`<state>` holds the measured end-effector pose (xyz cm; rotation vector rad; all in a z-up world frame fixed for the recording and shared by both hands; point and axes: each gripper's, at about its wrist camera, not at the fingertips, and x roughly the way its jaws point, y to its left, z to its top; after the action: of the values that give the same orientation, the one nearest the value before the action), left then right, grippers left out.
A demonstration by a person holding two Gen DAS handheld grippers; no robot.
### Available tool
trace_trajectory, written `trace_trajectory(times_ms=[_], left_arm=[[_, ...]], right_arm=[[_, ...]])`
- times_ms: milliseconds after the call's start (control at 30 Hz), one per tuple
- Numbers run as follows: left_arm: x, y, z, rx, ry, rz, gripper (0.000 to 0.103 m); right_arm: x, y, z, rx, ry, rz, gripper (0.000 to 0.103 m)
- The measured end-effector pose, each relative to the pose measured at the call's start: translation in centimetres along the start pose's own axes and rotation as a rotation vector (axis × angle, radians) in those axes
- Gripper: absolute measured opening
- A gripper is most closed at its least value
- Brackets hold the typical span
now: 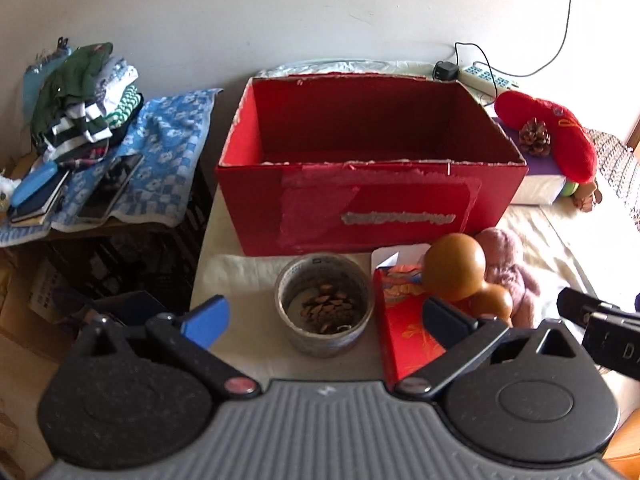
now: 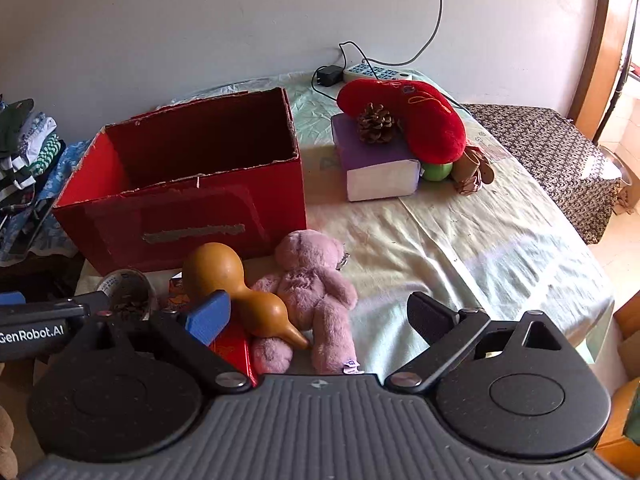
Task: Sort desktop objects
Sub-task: 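Move the right gripper toward the brown gourd beside the pink bunny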
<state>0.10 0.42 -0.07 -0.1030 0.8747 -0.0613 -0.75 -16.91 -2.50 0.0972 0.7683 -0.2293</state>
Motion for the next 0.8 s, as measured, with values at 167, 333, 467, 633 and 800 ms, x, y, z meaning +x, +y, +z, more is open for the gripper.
trace_trajectory(times_ms=[167,333,467,633,800], left_arm=[[-1.1,2.7,-0.8,-0.025,-0.021,-0.058,0.102],[0.9,-1.6,-0.2,0.007,0.030,0.054,0.102],[2.5,-3.3,0.2,-0.002,0.067,0.076,0.102],[3.9,-5.4,0.7,-0.009,0.090,0.120,0.102],[4.2,-7.1,1.2,-0.016,0.079,0.150,0.102]], right_arm=[[-0.9,-0.9,-0.4,0.023,-0.004,0.095,0.087],[-0.7,-2.0,-0.2,0.003,0.058,0.123,0.085],[1.1,-1.2,1.0,0.001,0.080,0.118,0.085],[2.5,-2.5,1.9,-0.014,0.104,0.160,0.084],[3.7,-3.9,3.0,-0.024,0.120,0.204,0.075]])
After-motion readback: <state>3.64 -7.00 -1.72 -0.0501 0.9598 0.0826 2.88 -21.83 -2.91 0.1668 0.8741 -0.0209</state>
